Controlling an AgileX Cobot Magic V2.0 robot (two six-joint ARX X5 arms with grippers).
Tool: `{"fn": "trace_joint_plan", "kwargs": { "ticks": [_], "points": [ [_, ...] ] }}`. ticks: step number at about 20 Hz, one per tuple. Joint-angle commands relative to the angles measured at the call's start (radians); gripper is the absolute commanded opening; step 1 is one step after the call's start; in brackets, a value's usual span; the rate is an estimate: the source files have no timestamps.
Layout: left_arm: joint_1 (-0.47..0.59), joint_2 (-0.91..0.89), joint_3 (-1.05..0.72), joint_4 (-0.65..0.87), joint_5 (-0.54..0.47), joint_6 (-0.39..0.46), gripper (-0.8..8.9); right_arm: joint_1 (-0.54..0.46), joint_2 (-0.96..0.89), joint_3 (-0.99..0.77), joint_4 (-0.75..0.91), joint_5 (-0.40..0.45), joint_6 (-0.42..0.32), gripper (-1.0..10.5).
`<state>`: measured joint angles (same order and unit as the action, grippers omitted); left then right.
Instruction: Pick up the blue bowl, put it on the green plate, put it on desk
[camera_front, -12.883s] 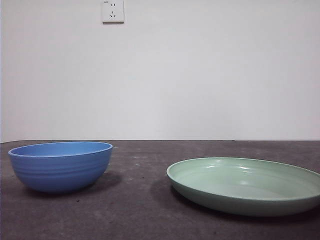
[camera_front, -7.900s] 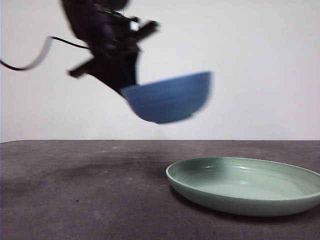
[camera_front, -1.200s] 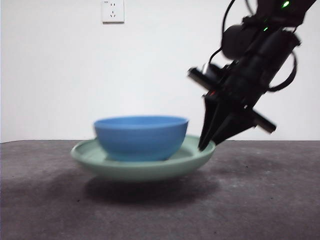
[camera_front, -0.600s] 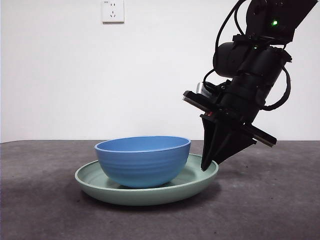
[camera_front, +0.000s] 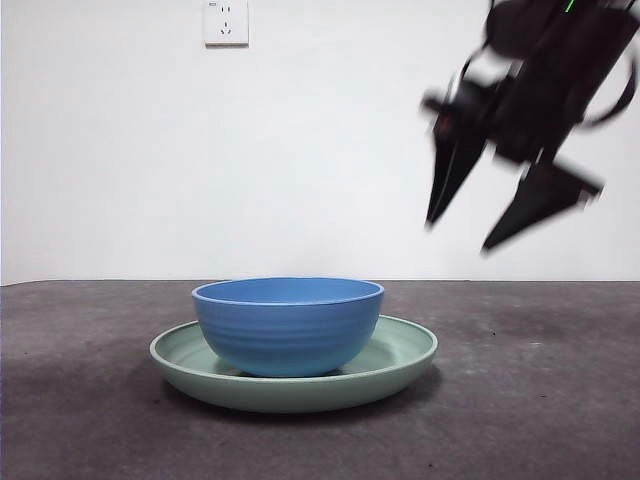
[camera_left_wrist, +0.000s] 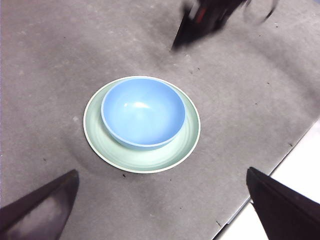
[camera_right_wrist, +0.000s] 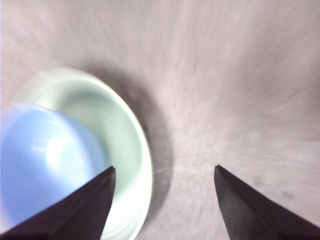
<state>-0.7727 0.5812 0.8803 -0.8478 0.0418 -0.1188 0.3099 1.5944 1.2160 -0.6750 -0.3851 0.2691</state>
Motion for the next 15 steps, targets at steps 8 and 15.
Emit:
{"fn": "trace_joint_plan", "kwargs": {
  "ticks": [8,15],
  "points": [
    [-0.006,0.005,0.01,0.007,-0.003,-0.006,7.02,-0.005,-0.518,0.02,-0.46,0.106,-0.163,5.6],
    [-0.006,0.005,0.01,0.01,-0.003,-0.006,7.02,0.024,-0.831,-0.172,-0.588,0.098,-0.184,5.6]
  ]
}}
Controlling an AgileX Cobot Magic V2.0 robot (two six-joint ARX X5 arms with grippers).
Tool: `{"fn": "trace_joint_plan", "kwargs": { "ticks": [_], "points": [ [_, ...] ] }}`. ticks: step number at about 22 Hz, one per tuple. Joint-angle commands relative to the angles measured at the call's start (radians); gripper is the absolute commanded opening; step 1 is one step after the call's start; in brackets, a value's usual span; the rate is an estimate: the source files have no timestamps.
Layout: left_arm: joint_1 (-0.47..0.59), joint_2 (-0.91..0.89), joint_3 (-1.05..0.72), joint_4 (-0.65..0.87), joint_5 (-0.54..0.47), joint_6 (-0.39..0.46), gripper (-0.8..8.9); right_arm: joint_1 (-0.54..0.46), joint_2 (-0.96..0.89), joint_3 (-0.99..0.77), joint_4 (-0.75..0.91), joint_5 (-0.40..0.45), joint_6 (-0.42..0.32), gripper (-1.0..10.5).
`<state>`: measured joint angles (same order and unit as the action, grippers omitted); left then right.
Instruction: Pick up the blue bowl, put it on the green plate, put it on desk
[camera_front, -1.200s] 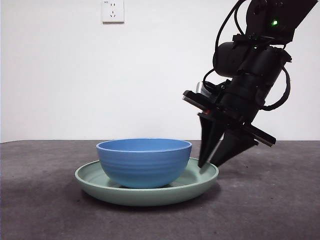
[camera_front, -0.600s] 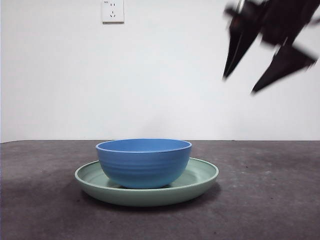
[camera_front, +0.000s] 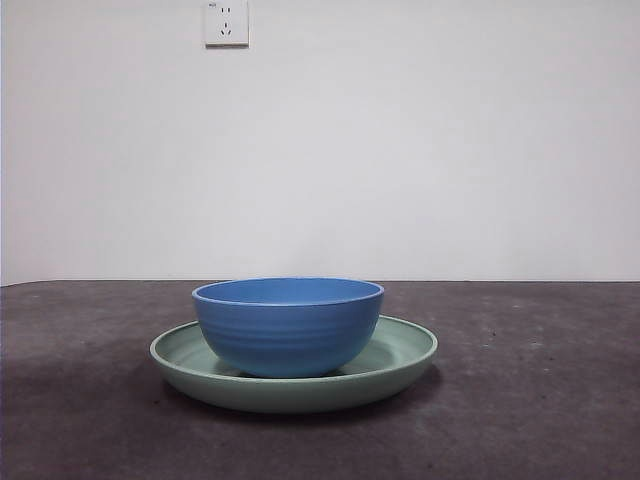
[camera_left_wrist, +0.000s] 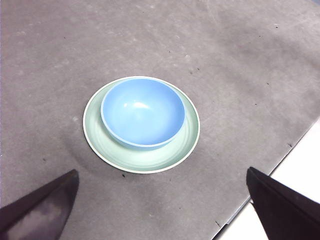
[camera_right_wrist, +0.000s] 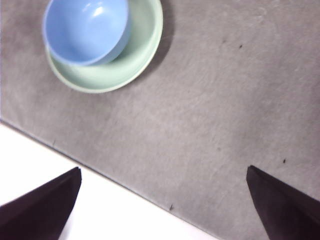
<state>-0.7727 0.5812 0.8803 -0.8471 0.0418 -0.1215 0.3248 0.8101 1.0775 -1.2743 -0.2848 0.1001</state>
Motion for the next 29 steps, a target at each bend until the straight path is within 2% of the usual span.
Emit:
{"fn": "trace_joint_plan", "kwargs": {
  "ticks": [1,4,7,15,17,18,19,20,21,22,29],
  "points": [
    [-0.006,0.005,0.01,0.01,-0.003,-0.003,7.02,0.01,-0.095,-0.074,0.018,-0.002,-0.016,5.6],
    [-0.006,0.005,0.01,0.01,-0.003,-0.003,7.02,0.011,-0.208,-0.173,0.031,-0.013,-0.008,5.6],
    [-0.006,0.005,0.01,0.01,-0.003,-0.003,7.02,0.011,-0.273,-0.193,0.036,-0.074,-0.007,5.6],
    [-0.006,0.005,0.01,0.007,-0.003,-0.003,6.74,0.011,-0.298,-0.193,0.063,-0.085,0.029,5.6],
    [-0.006,0.005,0.01,0.004,-0.003,-0.003,5.74,0.011,-0.298,-0.193,0.07,-0.085,0.047,5.4],
    [-0.006,0.005,0.01,0.002,-0.003,-0.003,4.96,0.011,-0.298,-0.193,0.069,-0.085,0.047,4.7],
    [-0.006,0.005,0.01,-0.003,-0.003,-0.003,3.58,0.011,-0.298,-0.193,0.068,-0.089,0.046,2.5],
    [-0.006,0.005,0.01,-0.011,-0.003,-0.003,1.39,0.011,-0.298,-0.193,0.068,-0.092,0.045,-0.2],
    [-0.006,0.005,0.01,-0.017,-0.003,-0.003,0.04,0.011,-0.298,-0.193,0.071,-0.092,0.045,0.4],
    [-0.006,0.005,0.01,-0.021,-0.003,-0.003,0.33,0.011,-0.298,-0.193,0.071,-0.092,0.045,0.4],
    [-0.006,0.005,0.01,-0.02,-0.003,-0.003,0.32,0.011,-0.298,-0.193,0.069,-0.092,0.045,0.4]
  ]
}}
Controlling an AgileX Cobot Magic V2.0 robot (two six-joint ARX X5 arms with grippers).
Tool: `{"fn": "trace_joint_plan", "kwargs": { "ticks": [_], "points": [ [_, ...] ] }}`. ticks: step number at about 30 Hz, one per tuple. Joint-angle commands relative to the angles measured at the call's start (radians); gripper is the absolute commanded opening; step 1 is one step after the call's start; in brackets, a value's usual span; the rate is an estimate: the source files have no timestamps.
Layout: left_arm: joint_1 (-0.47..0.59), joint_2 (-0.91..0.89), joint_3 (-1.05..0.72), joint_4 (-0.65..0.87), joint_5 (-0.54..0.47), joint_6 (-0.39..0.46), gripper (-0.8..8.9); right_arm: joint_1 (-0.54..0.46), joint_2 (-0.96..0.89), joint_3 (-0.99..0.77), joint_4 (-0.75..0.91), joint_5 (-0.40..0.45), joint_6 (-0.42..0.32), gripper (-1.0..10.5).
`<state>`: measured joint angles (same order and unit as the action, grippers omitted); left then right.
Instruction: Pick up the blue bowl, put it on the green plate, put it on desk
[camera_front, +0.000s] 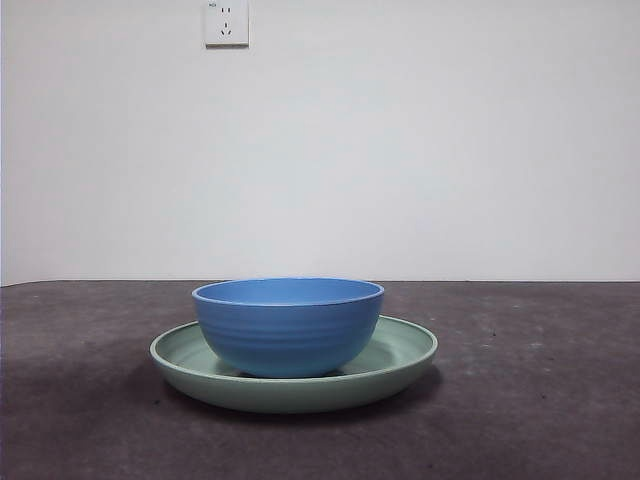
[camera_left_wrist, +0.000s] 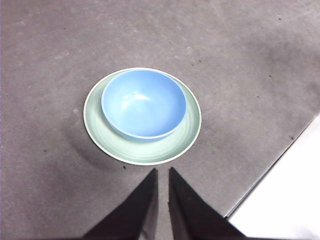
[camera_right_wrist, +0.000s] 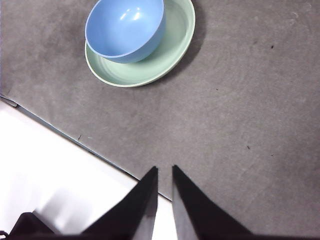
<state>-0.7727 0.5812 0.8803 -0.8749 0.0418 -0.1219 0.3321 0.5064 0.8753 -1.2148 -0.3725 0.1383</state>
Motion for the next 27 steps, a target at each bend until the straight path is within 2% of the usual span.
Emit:
{"fn": "trace_joint_plan", "kwargs": {
  "ticks": [1,8,11,18,22,27],
  "points": [
    [-0.006,0.005,0.01,0.008,-0.003,-0.003,0.32,0.004,0.005,0.01,0.01,-0.004,0.007,0.4],
    [-0.006,-0.01,-0.003,0.026,-0.002,-0.003,0.32,0.004,0.005,0.01,0.01,-0.004,0.007,0.4],
    [0.045,-0.027,-0.003,0.029,0.01,-0.002,0.32,0.004,0.005,0.01,0.01,-0.004,0.007,0.4],
    [0.333,-0.055,-0.025,0.061,0.022,-0.002,0.32,0.004,0.005,0.01,0.01,-0.004,0.007,0.4],
    [0.48,-0.098,-0.134,0.213,0.021,0.002,0.32,0.004,0.005,0.01,0.01,-0.004,0.007,0.4],
    [0.608,-0.207,-0.39,0.524,0.021,0.007,0.32,0.004,0.005,0.01,0.01,-0.004,0.007,0.4]
  ]
}}
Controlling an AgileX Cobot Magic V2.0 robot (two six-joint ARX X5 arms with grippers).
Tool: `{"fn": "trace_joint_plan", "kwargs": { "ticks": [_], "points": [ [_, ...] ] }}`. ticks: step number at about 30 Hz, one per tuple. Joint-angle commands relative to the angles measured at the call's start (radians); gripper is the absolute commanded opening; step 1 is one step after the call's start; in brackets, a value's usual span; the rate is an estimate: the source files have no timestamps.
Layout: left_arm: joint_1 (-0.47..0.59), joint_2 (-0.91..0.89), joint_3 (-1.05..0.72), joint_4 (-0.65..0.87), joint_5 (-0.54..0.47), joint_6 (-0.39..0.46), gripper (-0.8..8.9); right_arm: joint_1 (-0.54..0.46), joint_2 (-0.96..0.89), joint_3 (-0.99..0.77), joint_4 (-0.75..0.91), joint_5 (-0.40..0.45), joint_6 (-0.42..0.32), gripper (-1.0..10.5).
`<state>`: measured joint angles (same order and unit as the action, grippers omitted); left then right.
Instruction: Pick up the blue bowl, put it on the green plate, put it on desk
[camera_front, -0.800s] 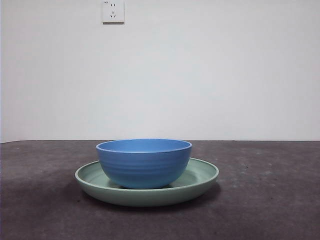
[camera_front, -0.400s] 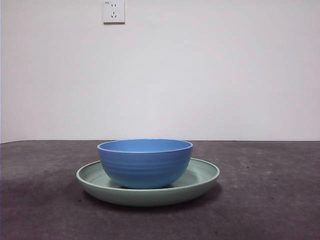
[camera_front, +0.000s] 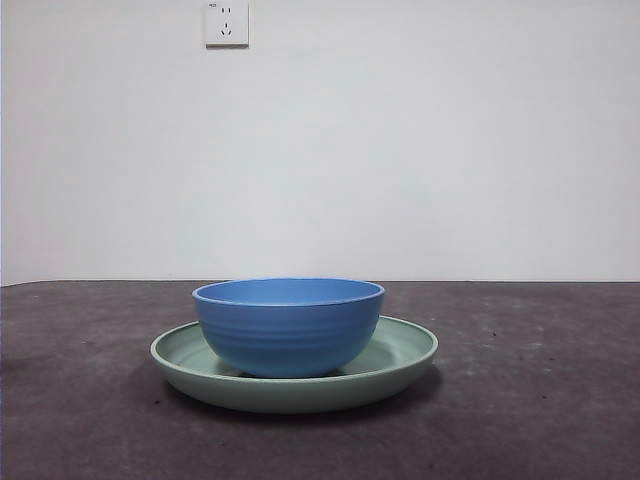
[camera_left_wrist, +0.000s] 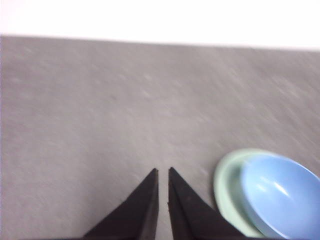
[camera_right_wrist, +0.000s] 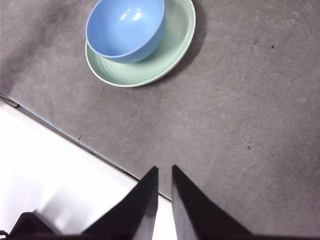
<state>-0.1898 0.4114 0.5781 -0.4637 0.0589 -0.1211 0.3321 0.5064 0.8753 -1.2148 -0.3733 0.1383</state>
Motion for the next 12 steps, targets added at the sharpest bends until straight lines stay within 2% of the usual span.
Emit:
{"fn": "trace_joint_plan", "kwargs": {
  "ticks": [1,6,12],
  "points": [
    [0.042,-0.062,-0.135,0.159,0.003,0.009,0.32,0.004,0.005,0.01,0.01,-0.003,0.007,0.4],
    [0.118,-0.224,-0.399,0.371,0.0,0.003,0.32,0.004,0.005,0.01,0.01,-0.003,0.007,0.4],
    [0.172,-0.349,-0.546,0.363,-0.018,-0.002,0.32,0.004,0.005,0.01,0.01,-0.003,0.007,0.4]
  ]
}}
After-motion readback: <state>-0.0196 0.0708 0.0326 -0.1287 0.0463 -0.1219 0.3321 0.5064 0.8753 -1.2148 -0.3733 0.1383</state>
